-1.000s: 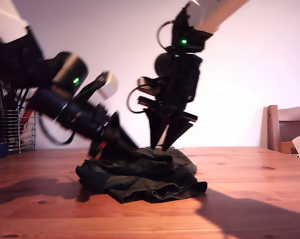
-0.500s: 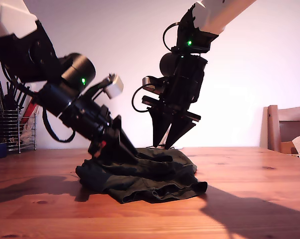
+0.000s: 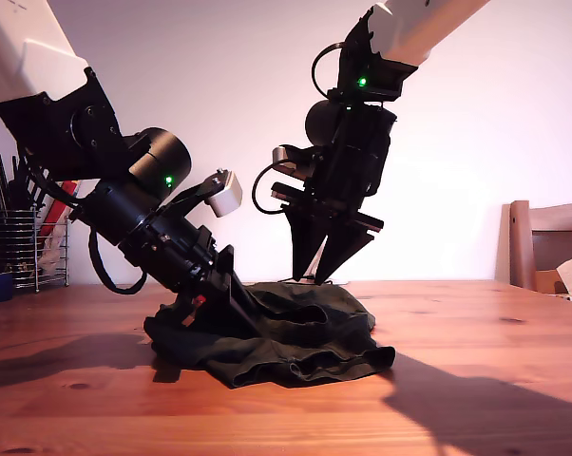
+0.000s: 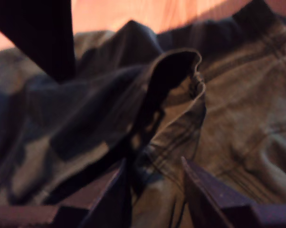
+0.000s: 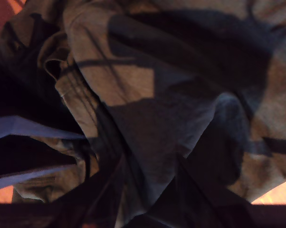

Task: Fold the underwear in front of you. After folding it, place it to the right side.

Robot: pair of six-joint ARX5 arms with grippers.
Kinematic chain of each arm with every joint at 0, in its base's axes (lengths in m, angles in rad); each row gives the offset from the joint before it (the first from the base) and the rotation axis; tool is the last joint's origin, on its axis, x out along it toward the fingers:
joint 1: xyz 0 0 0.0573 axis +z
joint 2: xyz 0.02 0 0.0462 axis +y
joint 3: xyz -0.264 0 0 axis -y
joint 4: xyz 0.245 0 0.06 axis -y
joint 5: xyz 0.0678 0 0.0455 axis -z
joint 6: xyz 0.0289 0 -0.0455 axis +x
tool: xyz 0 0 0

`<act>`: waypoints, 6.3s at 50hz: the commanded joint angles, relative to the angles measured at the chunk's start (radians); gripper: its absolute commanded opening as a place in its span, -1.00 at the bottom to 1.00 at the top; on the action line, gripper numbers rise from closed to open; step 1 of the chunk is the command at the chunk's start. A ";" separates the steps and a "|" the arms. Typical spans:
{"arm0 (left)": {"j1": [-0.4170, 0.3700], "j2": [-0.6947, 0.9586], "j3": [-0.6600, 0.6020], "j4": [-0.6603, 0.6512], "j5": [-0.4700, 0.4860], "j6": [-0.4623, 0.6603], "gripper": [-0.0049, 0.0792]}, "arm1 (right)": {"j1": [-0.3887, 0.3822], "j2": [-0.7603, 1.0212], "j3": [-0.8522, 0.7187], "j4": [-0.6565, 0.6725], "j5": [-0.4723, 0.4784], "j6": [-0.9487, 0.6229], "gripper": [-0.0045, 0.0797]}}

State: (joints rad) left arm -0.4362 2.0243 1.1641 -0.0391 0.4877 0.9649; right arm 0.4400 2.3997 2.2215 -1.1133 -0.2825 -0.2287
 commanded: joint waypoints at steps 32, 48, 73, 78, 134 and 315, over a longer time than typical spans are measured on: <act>-0.028 -0.029 0.180 -0.208 -0.082 -0.026 -0.94 | 0.003 -0.019 -0.009 -0.025 -0.006 0.021 -0.18; -0.029 -0.043 0.347 -0.328 -0.226 -0.014 -0.94 | -0.017 -0.038 -0.007 -0.040 0.004 0.027 -0.18; -0.018 -0.044 0.514 -0.491 -0.303 -0.014 -0.94 | -0.039 -0.108 -0.010 -0.093 -0.052 0.047 -0.13; -0.005 -0.044 0.518 -0.487 -0.339 -0.015 -0.94 | -0.028 -0.108 -0.009 -0.106 -0.049 0.042 -0.13; -0.183 -0.032 0.811 -1.284 -0.010 -0.314 -0.94 | -0.200 -0.108 -0.009 -0.236 0.019 0.023 -0.13; 0.030 0.050 0.786 -1.159 -0.137 -0.460 0.09 | -0.049 0.042 0.122 -0.060 -0.048 0.150 -0.92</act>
State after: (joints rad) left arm -0.4152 2.0468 1.9701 -1.2106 0.3416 0.5060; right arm 0.3813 2.4870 2.3241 -1.1664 -0.3302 -0.0788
